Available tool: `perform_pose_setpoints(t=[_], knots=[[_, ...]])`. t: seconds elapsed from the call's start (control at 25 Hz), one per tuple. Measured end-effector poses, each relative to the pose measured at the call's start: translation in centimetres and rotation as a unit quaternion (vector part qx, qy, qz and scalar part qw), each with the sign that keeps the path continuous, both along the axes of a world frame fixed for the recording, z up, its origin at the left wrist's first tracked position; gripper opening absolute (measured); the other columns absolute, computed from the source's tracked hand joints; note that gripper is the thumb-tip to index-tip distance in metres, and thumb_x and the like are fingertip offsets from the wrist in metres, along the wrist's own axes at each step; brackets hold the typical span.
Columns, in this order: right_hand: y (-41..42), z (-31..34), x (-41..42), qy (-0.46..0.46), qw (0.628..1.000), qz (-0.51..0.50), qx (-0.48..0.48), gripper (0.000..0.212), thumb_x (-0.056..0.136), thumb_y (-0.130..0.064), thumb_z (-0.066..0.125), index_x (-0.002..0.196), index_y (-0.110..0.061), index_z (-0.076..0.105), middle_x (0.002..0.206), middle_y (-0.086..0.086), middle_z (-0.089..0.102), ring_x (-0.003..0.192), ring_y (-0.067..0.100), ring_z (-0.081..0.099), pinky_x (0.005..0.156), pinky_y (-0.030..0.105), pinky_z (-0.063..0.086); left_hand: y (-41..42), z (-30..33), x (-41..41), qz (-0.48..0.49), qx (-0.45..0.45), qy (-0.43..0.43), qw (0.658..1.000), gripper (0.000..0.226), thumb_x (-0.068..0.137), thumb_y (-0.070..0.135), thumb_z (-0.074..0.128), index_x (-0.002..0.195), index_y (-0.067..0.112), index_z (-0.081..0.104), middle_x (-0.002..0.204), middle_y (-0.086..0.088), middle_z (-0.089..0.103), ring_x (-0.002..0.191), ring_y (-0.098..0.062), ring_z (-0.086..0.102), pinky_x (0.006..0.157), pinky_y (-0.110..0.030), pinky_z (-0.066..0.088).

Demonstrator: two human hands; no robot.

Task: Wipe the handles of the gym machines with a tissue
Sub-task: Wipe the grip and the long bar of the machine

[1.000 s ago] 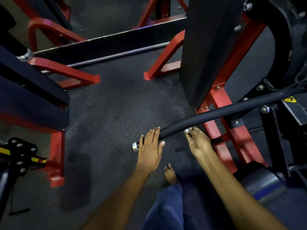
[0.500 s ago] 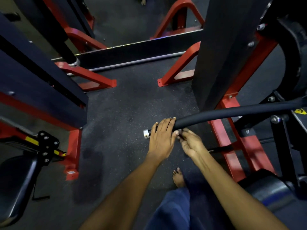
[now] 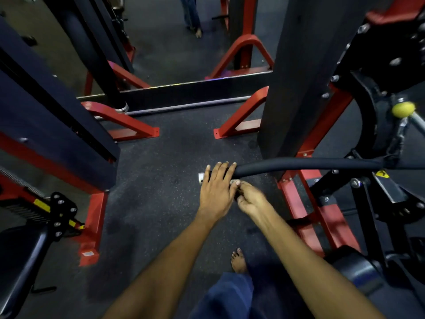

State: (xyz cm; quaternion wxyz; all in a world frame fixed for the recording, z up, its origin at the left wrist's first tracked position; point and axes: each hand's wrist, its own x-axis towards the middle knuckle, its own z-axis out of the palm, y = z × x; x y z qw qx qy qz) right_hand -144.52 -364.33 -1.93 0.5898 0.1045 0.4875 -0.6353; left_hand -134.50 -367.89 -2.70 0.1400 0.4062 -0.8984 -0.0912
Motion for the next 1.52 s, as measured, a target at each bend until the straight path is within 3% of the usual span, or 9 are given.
perform_pose_setpoints(t=[0.2, 0.36, 0.64, 0.84, 1.0, 1.24, 1.36, 1.44, 1.52], knots=[[1.3, 2.1, -5.4, -0.028, 0.988, -0.154, 0.009, 0.028, 0.093, 0.014, 0.035, 0.071, 0.001, 0.047, 0.065, 0.015, 0.057, 0.078, 0.018, 0.062, 0.092, 0.017, 0.043, -0.4, 1.5, 0.7, -0.013, 0.059, -0.018, 0.998, 0.073, 0.095, 0.055, 0.003, 0.150, 0.018, 0.032, 0.147, -0.010, 0.042, 0.141, -0.026, 0.029, 0.121, -0.036, 0.006], [-0.1, 2.4, 0.2, 0.007, 0.999, -0.021, 0.041, 0.032, 0.095, 0.007, 0.035, 0.070, -0.007, 0.049, 0.042, 0.001, 0.057, 0.048, 0.008, 0.057, 0.052, 0.015, 0.047, 0.1, 2.2, 0.3, -0.002, 0.086, -0.024, 0.996, 0.079, 0.089, 0.056, -0.002, 0.150, 0.018, 0.030, 0.147, -0.008, 0.040, 0.142, -0.024, 0.027, 0.121, -0.036, 0.002], [1.1, 3.3, -6.3, -0.036, 0.991, -0.128, 0.031, 0.029, 0.093, 0.017, 0.032, 0.071, 0.004, 0.046, 0.085, 0.014, 0.059, 0.086, 0.019, 0.059, 0.091, 0.014, 0.046, -0.3, 3.3, 0.6, -0.019, 0.094, -0.030, 0.995, 0.084, 0.086, 0.058, -0.006, 0.152, 0.018, 0.026, 0.151, -0.006, 0.034, 0.144, -0.022, 0.021, 0.121, -0.034, -0.001], [0.7, 3.3, -4.8, 0.022, 0.994, -0.101, 0.048, 0.036, 0.090, 0.021, 0.030, 0.066, -0.002, 0.044, 0.048, 0.013, 0.054, 0.058, 0.018, 0.054, 0.092, 0.021, 0.044, 0.9, 4.3, -1.0, 0.054, 0.089, -0.065, 0.992, 0.086, 0.086, 0.057, -0.011, 0.151, 0.018, 0.028, 0.154, -0.006, 0.033, 0.146, -0.023, 0.018, 0.120, -0.040, 0.001], [2.1, 3.9, -10.6, 0.002, 0.990, -0.125, 0.063, 0.030, 0.092, 0.018, 0.029, 0.071, 0.004, 0.045, 0.078, 0.018, 0.049, 0.085, 0.026, 0.053, 0.111, 0.030, 0.025, 2.4, 5.0, -4.5, 0.062, 0.098, -0.070, 0.991, 0.111, 0.073, 0.068, -0.027, 0.152, 0.007, 0.021, 0.157, -0.012, 0.025, 0.148, -0.027, 0.011, 0.119, -0.040, -0.004], [2.8, 3.0, -15.4, -0.007, 0.984, -0.172, 0.044, 0.028, 0.093, 0.015, 0.028, 0.078, 0.006, 0.050, 0.056, 0.015, 0.055, 0.074, 0.020, 0.059, 0.098, 0.020, 0.041, 3.0, 5.9, -12.8, 0.001, 0.042, -0.102, 0.994, 0.103, 0.081, 0.064, -0.021, 0.150, 0.005, 0.027, 0.153, -0.017, 0.033, 0.146, -0.035, 0.018, 0.114, -0.061, -0.003], [5.1, 3.4, -20.0, -0.017, 0.979, -0.192, 0.062, 0.036, 0.096, 0.009, 0.029, 0.130, 0.016, 0.039, 0.096, 0.022, 0.054, 0.122, 0.028, 0.048, 0.096, 0.016, 0.043, 3.0, 6.3, -16.5, -0.029, 0.048, -0.124, 0.991, 0.102, 0.077, 0.062, -0.022, 0.152, 0.011, 0.024, 0.156, -0.012, 0.028, 0.147, -0.035, 0.012, 0.111, -0.065, -0.007], [6.7, 3.4, -22.0, -0.040, 0.973, -0.225, 0.042, 0.032, 0.098, 0.003, 0.034, 0.124, 0.020, 0.041, 0.095, 0.016, 0.053, 0.108, 0.024, 0.054, 0.076, 0.010, 0.050, 2.9, 6.7, -18.3, -0.035, 0.043, -0.143, 0.988, 0.098, 0.077, 0.059, -0.020, 0.152, 0.014, 0.025, 0.156, -0.009, 0.030, 0.147, -0.037, 0.012, 0.110, -0.067, -0.007], [6.7, 2.5, -23.5, -0.047, 0.965, -0.251, 0.066, 0.023, 0.098, 0.005, 0.031, 0.090, 0.019, 0.048, 0.106, 0.022, 0.055, 0.107, 0.021, 0.048, 0.099, 0.010, 0.036, 2.8, 6.9, -19.8, -0.051, 0.030, -0.173, 0.983, 0.099, 0.077, 0.058, -0.022, 0.152, 0.015, 0.026, 0.155, -0.008, 0.032, 0.146, -0.038, 0.015, 0.110, -0.068, -0.005]])
